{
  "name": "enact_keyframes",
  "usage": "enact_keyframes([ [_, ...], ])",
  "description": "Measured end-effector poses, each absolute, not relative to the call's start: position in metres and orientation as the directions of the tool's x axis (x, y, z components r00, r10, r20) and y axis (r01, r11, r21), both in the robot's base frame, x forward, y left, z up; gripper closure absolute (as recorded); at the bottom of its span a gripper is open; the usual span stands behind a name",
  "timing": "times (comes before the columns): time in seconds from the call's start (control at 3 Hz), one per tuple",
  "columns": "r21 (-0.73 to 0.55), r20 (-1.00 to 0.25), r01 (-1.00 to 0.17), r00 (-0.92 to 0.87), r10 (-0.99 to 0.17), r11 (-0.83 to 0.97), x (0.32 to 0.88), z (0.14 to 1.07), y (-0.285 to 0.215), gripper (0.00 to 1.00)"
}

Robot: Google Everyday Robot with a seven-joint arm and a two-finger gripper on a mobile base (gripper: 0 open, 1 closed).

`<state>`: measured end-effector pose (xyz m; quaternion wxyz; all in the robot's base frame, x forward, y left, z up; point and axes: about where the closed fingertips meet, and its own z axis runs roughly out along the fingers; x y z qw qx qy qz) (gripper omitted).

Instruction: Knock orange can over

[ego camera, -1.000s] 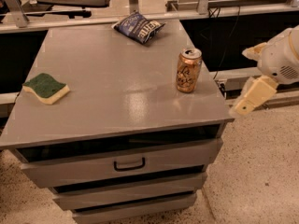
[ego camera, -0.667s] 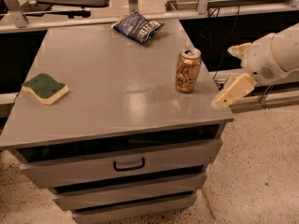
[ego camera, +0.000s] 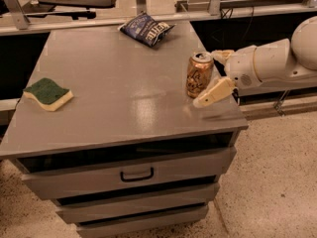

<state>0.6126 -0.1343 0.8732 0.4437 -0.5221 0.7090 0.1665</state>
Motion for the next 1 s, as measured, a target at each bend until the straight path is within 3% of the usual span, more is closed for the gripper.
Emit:
enact_keyframes([
  [1.0, -0.176, -0.942, -0.931, 0.066, -0.328, 0.319, 0.645, 0.911, -0.032, 0.00],
])
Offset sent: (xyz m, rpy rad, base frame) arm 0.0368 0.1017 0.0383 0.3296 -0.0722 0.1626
